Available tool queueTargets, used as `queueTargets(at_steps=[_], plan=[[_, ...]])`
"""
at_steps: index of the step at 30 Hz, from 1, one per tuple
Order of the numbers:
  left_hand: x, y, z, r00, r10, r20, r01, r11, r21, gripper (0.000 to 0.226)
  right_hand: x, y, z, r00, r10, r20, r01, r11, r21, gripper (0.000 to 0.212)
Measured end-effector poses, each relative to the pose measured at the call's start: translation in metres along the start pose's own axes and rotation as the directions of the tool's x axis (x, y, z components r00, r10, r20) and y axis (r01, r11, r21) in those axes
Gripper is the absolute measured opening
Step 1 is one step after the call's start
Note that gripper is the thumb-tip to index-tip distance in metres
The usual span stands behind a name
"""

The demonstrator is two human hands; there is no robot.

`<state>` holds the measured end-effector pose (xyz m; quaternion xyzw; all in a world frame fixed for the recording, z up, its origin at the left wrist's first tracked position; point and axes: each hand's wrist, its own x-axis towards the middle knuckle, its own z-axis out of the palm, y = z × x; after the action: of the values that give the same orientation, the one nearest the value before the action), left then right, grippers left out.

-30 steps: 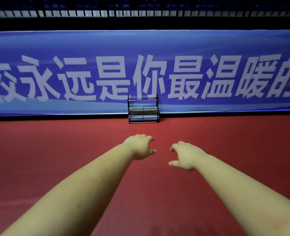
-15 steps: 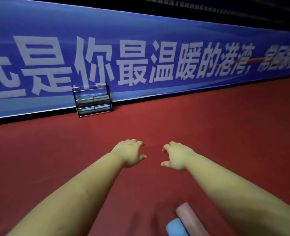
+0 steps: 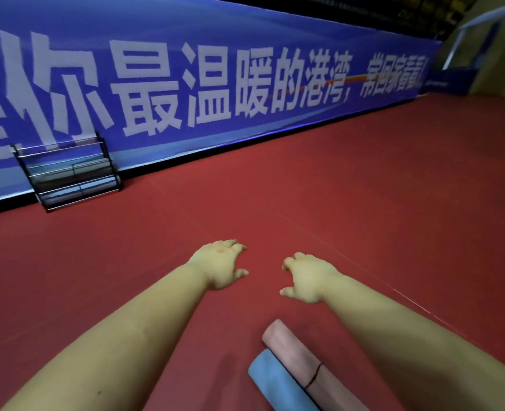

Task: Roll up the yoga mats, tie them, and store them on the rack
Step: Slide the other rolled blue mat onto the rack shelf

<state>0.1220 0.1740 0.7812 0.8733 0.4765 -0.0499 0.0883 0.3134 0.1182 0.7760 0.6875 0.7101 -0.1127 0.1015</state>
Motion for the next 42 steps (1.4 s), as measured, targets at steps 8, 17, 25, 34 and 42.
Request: queueTargets(at_steps=[8,17,25,34,42], plan=[[0.111,0.075,0.174,0.986,0.153,0.062,-0.154,0.988,0.004,0.068,0.041,0.110,0.161,0.989,0.136,0.057,-0.138,0.990,0.041,0.061],[0.192,0.133,0.405,0.939,0.267,0.219,-0.285,0.957,0.056,0.075,0.083,0.190,0.395,0.963,0.235,0.136,-0.256,0.952,0.166,0.061],[0.225,0.168,0.556,0.891,0.297,0.344,-0.328,0.944,0.035,0.074,0.080,0.235,0.557,0.917,0.307,0.254,-0.364,0.905,0.219,0.062],[0.214,0.179,0.687,0.796,0.333,0.506,-0.408,0.912,0.043,0.089,0.072,0.226,0.702,0.887,0.275,0.371,-0.394,0.869,0.298,0.074],[0.229,0.185,0.751,0.744,0.347,0.572,-0.521,0.836,0.171,0.116,0.062,0.211,0.775,0.898,0.348,0.268,-0.421,0.857,0.297,0.127]])
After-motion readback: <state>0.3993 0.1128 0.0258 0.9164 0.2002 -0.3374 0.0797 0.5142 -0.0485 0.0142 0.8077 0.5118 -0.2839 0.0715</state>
